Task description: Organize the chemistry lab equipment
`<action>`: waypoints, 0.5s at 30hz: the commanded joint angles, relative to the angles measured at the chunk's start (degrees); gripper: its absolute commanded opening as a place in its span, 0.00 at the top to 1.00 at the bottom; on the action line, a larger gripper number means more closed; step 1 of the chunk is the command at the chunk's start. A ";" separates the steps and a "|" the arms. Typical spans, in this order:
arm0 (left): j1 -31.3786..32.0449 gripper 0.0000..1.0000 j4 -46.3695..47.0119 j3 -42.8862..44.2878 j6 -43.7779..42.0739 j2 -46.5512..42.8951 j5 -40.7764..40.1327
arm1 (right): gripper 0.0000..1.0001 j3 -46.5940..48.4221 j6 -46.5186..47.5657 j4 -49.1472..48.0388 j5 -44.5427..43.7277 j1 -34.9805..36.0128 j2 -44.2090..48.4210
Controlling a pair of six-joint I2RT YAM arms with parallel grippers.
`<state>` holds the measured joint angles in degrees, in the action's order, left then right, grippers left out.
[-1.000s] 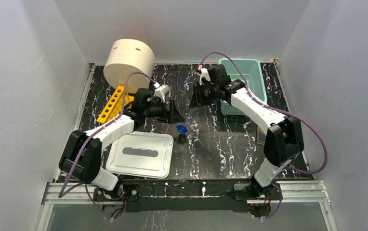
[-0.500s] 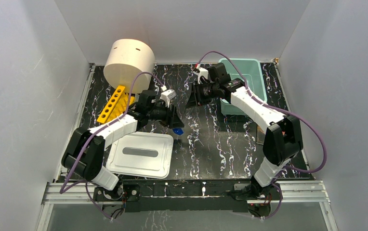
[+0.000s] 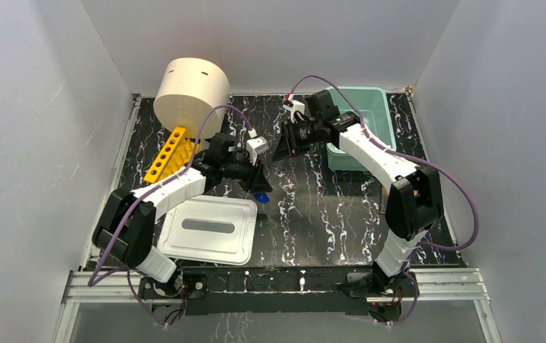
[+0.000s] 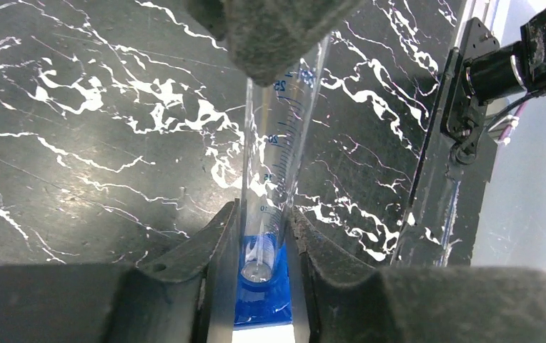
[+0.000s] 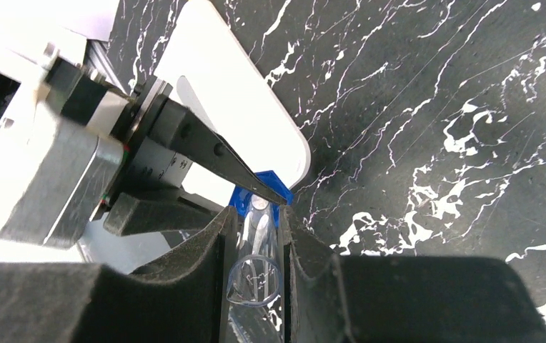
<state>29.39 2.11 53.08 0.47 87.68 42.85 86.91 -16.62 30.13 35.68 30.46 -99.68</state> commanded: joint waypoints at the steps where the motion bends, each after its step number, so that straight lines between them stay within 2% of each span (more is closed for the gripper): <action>1: 0.84 0.81 -4.00 1.89 -5.91 -0.46 3.21 | 0.71 3.77 -2.22 -0.28 2.30 -0.53 -0.27; 6: 0.85 0.90 -5.36 4.18 -5.00 0.30 4.78 | 0.68 4.10 -4.60 -1.59 2.73 -0.68 -0.47; 12: 0.85 0.92 -5.88 6.88 -4.79 0.93 6.04 | 0.42 4.69 -6.74 -1.59 1.53 -1.99 0.03; 15: 0.85 0.92 -6.24 7.16 -3.95 1.49 5.83 | 0.36 4.46 -7.50 -2.23 -0.82 -2.94 1.20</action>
<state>29.87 -3.16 58.17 -3.03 88.77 46.02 88.82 -22.35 30.15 36.40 28.80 -100.77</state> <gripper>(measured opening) 0.246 0.608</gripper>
